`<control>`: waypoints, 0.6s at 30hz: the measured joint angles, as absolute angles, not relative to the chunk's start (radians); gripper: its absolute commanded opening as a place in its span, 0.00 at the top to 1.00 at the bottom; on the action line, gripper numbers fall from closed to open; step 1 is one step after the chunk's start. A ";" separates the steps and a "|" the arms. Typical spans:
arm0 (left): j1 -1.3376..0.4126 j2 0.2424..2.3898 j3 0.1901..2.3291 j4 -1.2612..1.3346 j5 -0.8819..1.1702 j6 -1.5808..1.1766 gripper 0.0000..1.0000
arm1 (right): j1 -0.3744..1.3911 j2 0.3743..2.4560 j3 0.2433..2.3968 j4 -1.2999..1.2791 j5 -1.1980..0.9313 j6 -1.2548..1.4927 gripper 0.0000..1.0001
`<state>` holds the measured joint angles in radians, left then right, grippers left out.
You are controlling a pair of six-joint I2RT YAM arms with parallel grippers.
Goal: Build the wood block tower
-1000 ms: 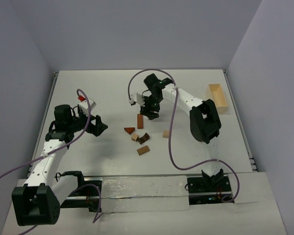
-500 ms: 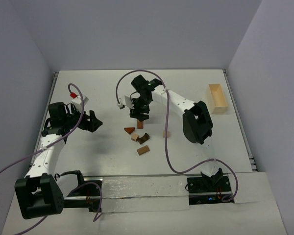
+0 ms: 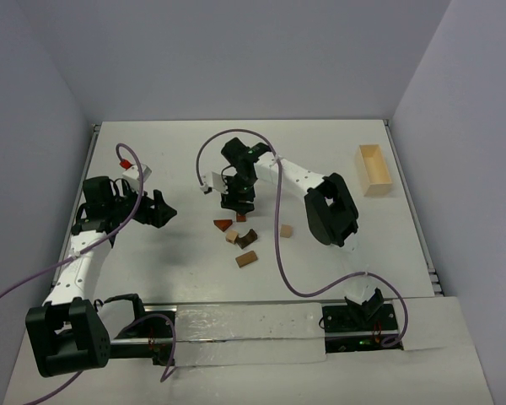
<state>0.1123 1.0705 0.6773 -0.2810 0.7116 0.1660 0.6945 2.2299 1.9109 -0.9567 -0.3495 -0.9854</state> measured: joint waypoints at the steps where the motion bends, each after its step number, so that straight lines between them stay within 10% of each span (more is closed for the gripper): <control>1: 0.112 1.071 0.677 -0.281 0.712 0.165 0.01 | 0.694 2.230 1.909 -0.954 -0.347 -0.982 0.82; 18: 0.113 1.075 0.677 -0.281 0.711 0.165 0.01 | 0.696 2.242 1.908 -0.943 -0.343 -0.942 0.77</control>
<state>0.1131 1.0752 0.6773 -0.2806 0.7113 0.1646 0.6960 2.2423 1.9076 -0.9432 -0.3431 -0.9416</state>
